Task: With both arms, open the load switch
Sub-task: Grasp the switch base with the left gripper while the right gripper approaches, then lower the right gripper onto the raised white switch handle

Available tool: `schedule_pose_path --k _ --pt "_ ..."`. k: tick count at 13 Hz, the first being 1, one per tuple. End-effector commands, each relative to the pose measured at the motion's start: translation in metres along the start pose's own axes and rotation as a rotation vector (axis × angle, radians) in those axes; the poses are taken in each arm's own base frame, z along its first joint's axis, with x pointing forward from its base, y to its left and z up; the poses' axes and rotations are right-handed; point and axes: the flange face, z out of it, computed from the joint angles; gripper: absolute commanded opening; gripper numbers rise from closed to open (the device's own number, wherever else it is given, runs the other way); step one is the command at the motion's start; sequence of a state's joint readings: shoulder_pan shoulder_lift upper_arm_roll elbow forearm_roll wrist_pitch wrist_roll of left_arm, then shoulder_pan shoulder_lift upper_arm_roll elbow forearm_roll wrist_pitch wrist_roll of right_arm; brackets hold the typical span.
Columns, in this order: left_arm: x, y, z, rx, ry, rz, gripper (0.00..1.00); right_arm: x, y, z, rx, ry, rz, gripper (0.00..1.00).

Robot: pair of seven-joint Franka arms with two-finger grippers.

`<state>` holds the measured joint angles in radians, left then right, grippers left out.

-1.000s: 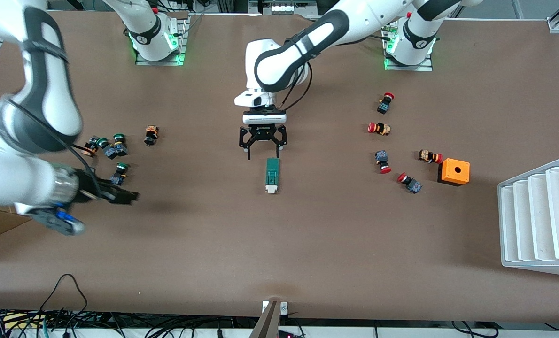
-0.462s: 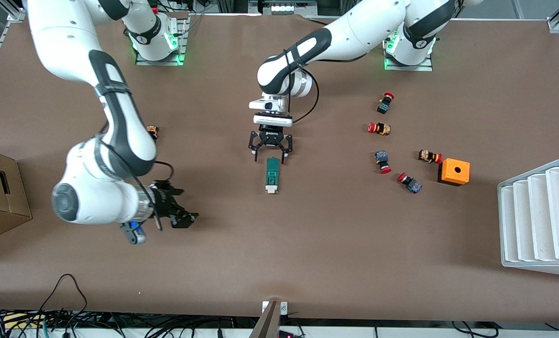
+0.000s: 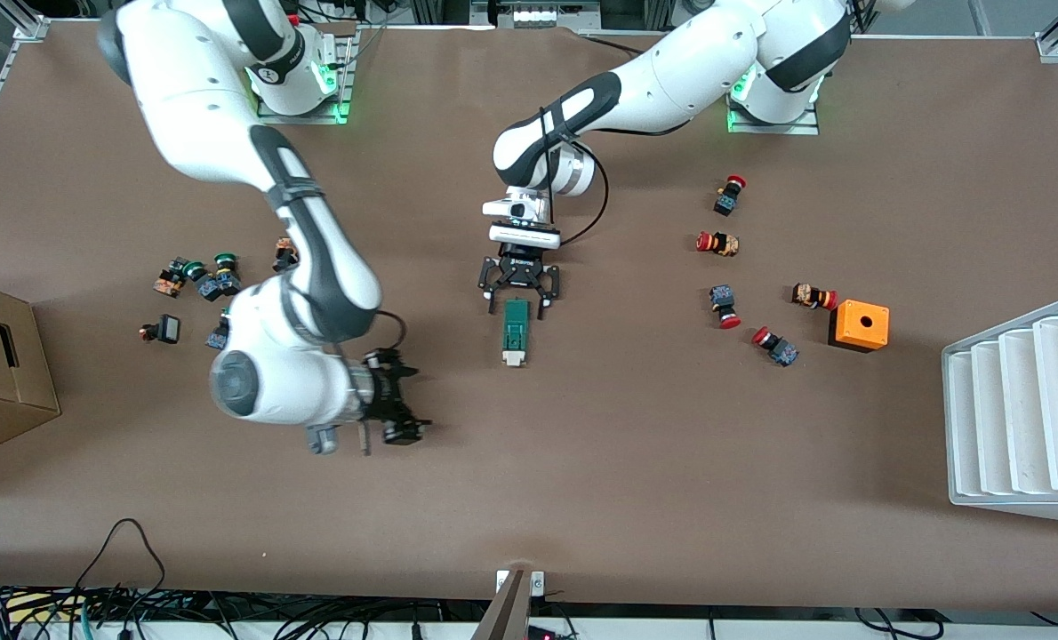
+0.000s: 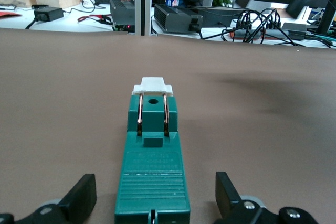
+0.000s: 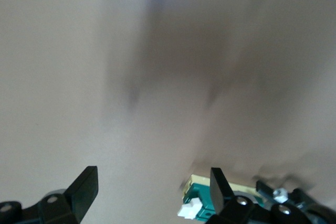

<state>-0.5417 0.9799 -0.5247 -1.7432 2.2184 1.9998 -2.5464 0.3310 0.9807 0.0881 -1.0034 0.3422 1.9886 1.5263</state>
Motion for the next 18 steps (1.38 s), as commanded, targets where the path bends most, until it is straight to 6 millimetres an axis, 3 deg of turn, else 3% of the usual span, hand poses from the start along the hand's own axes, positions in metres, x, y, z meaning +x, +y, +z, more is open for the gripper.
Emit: schedule_pose_path --k 1,3,5,8,11,13,18 --pt "-0.009 0.003 0.003 -0.031 0.035 -0.015 1.00 -0.036 -0.002 0.020 0.009 -0.002 0.072 0.94" --pt "-0.015 0.004 0.002 -0.028 0.044 -0.006 0.99 -0.063 0.005 0.034 -0.008 0.017 0.090 0.90" --pt "-0.020 0.005 0.000 -0.038 0.055 0.007 0.94 -0.081 0.010 0.041 -0.017 0.036 0.088 0.78" --pt "-0.022 0.006 -0.001 -0.038 0.054 0.010 0.72 -0.096 0.013 0.047 -0.011 0.038 0.092 0.54" --pt "-0.022 0.006 -0.001 -0.038 0.054 0.010 0.49 -0.102 0.012 0.050 0.000 0.012 0.113 0.53" --pt "-0.023 0.005 0.000 -0.033 0.060 0.011 0.40 -0.101 0.015 0.067 -0.022 -0.001 0.143 0.54" --pt "-0.026 0.004 -0.001 -0.032 0.060 0.013 0.39 -0.107 0.017 0.088 -0.016 -0.007 0.190 0.54"
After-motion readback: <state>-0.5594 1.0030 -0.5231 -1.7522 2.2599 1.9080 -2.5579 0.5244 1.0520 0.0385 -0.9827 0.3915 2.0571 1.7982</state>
